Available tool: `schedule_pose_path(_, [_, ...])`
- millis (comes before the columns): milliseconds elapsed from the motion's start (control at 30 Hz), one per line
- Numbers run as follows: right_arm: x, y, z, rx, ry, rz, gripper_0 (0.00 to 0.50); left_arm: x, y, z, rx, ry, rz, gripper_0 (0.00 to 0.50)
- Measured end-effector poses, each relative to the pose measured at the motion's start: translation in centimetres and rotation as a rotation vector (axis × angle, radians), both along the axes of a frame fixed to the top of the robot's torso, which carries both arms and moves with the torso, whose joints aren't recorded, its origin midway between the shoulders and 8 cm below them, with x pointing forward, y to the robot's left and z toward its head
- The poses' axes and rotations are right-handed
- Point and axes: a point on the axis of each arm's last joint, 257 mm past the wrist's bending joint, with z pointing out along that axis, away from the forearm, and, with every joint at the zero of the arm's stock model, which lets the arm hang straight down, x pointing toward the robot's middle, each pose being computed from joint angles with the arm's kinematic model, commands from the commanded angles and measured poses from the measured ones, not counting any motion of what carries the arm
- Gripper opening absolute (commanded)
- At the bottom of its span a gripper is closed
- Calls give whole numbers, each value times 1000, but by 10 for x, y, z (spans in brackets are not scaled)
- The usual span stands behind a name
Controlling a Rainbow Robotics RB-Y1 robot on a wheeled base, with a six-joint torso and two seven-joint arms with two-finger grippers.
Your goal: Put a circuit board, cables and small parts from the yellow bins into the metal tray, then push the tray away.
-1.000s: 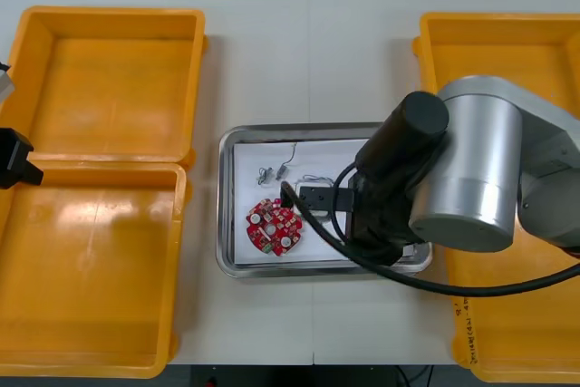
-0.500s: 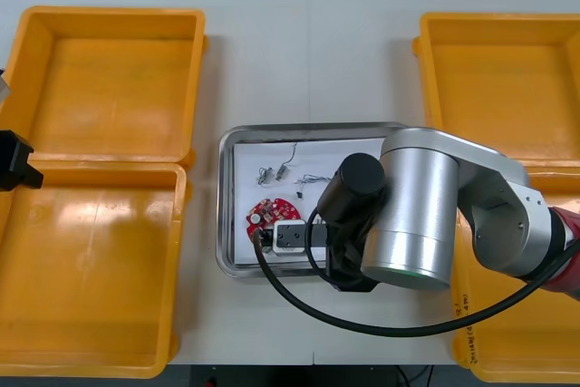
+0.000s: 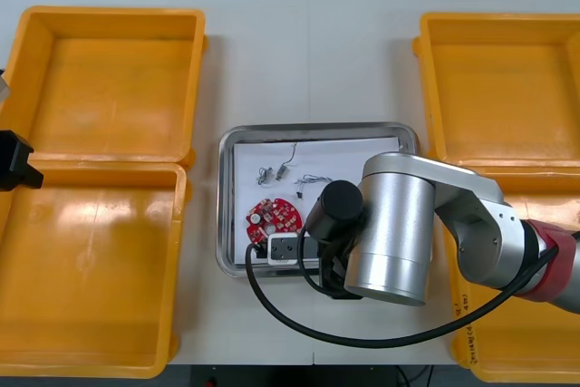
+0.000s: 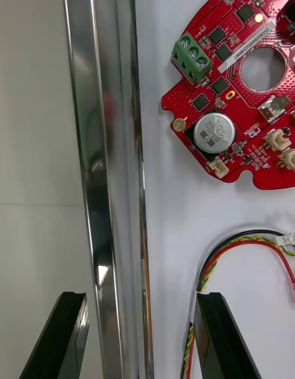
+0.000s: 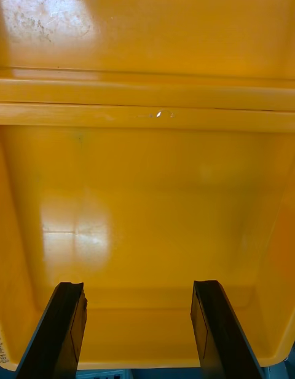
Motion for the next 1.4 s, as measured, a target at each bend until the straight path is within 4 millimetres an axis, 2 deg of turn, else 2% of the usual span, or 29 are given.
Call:
schedule_pose_path(267, [4,-2,-4,-20,-35,5,500,0,0,0,0,0,0,500])
schedule_pose_path(733, [-7,-1,-19,-11,-30,-11,500,0,0,0,0,0,0,500])
schedule_pose_path(1033, [-1,8,-18,9,-72,-1,500,0,0,0,0,0,0,500])
schedule_pose_path(1100, [2,8,-17,9,-85,0,430,0,0,0,0,0,0,500])
schedule_pose_path(1133, [3,9,-17,7,-91,1,414,0,0,0,0,0,0,500])
schedule_pose_path(1200, [4,9,-16,5,-102,3,299,0,0,0,0,0,-1,500])
schedule_pose_path(1233, [4,9,-17,3,-105,4,263,0,0,0,0,0,-1,500])
schedule_pose_path(1300, [3,10,-17,2,-105,6,97,0,0,0,0,0,-1,500])
schedule_pose_path(1333, [3,10,-18,2,-104,6,89,0,0,0,0,0,-1,500])
schedule_pose_path(1400, [3,10,-17,4,-105,3,22,0,0,0,0,0,-1,500])
